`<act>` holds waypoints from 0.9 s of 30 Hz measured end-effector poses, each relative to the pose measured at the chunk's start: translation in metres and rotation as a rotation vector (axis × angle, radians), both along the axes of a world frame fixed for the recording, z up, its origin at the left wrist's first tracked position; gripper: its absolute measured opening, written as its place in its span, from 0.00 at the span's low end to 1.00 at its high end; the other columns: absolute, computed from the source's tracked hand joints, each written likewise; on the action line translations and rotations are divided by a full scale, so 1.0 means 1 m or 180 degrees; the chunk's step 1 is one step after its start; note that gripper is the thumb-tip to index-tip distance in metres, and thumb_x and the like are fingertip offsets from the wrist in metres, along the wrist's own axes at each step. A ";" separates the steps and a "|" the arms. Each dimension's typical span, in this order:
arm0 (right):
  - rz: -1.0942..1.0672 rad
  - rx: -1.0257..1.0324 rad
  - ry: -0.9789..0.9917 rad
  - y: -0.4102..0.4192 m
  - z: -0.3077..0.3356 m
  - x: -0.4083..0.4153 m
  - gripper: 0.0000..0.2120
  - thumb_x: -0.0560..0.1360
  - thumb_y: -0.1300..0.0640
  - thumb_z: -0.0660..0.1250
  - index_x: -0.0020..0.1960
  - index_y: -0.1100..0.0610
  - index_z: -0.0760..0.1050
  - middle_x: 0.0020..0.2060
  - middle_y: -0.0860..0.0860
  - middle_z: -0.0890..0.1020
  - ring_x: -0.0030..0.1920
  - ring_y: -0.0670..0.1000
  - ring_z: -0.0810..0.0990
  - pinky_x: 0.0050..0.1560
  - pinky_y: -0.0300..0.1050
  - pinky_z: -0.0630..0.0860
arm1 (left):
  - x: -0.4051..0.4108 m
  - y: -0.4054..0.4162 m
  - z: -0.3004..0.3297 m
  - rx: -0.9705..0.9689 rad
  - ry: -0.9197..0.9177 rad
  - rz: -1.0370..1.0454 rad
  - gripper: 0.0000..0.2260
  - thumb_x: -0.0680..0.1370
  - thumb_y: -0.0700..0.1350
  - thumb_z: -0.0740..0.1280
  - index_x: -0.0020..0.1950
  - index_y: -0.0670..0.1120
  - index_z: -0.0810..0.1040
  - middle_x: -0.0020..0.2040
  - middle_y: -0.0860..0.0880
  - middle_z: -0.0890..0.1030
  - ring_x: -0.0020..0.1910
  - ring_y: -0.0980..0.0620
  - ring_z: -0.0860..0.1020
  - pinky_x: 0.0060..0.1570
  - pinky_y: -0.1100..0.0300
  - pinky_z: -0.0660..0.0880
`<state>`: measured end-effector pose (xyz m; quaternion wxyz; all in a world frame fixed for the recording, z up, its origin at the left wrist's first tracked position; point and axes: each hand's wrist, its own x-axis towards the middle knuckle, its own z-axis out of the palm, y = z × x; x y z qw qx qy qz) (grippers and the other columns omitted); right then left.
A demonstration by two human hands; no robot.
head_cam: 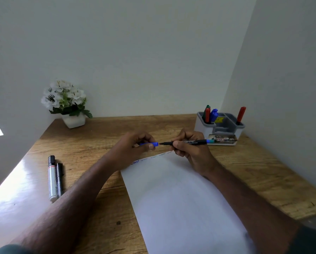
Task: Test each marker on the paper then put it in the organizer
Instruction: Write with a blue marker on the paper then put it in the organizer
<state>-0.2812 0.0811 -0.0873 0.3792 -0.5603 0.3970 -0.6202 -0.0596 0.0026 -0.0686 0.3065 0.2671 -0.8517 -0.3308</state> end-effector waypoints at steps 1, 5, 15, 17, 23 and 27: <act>-0.0008 -0.0007 0.0030 0.000 0.000 0.001 0.15 0.70 0.59 0.72 0.42 0.72 0.74 0.34 0.60 0.84 0.30 0.53 0.73 0.31 0.42 0.69 | 0.000 0.000 0.000 -0.0009 -0.0005 -0.0020 0.04 0.79 0.42 0.70 0.48 0.50 0.83 0.43 0.52 0.83 0.43 0.55 0.78 0.42 0.67 0.70; -0.0099 -0.0060 0.0305 0.000 0.000 0.004 0.10 0.70 0.58 0.73 0.43 0.65 0.78 0.35 0.63 0.83 0.30 0.52 0.76 0.30 0.43 0.71 | -0.002 -0.001 -0.001 -0.0043 -0.0019 -0.0122 0.04 0.79 0.41 0.70 0.48 0.49 0.83 0.42 0.53 0.83 0.42 0.59 0.77 0.41 0.70 0.70; -0.0024 0.0018 0.0596 0.002 0.005 0.009 0.08 0.72 0.65 0.76 0.42 0.69 0.79 0.32 0.58 0.85 0.27 0.50 0.78 0.28 0.41 0.71 | -0.011 0.009 -0.001 0.0358 0.0119 -0.0292 0.04 0.79 0.38 0.69 0.49 0.42 0.84 0.40 0.48 0.86 0.35 0.56 0.76 0.37 0.65 0.73; 0.0039 0.0041 0.0567 0.002 0.005 0.010 0.06 0.72 0.65 0.76 0.42 0.67 0.80 0.33 0.59 0.85 0.28 0.52 0.78 0.29 0.43 0.71 | -0.010 0.009 -0.002 0.0394 0.0222 -0.0312 0.04 0.79 0.37 0.69 0.49 0.41 0.84 0.40 0.47 0.86 0.36 0.55 0.77 0.38 0.62 0.74; 0.0176 -0.0064 0.0439 0.000 0.005 0.008 0.04 0.73 0.68 0.74 0.41 0.63 0.81 0.35 0.64 0.84 0.29 0.55 0.79 0.31 0.46 0.72 | -0.015 0.014 -0.001 0.0577 0.0466 -0.0330 0.05 0.79 0.35 0.68 0.47 0.39 0.84 0.39 0.44 0.85 0.36 0.52 0.78 0.37 0.59 0.74; 0.0024 -0.0059 0.0463 0.000 0.008 0.009 0.05 0.72 0.69 0.75 0.46 0.66 0.80 0.34 0.58 0.83 0.32 0.54 0.80 0.35 0.48 0.77 | -0.020 0.020 0.001 0.0893 0.0748 -0.0245 0.06 0.80 0.36 0.67 0.49 0.36 0.83 0.38 0.44 0.85 0.37 0.55 0.80 0.37 0.66 0.74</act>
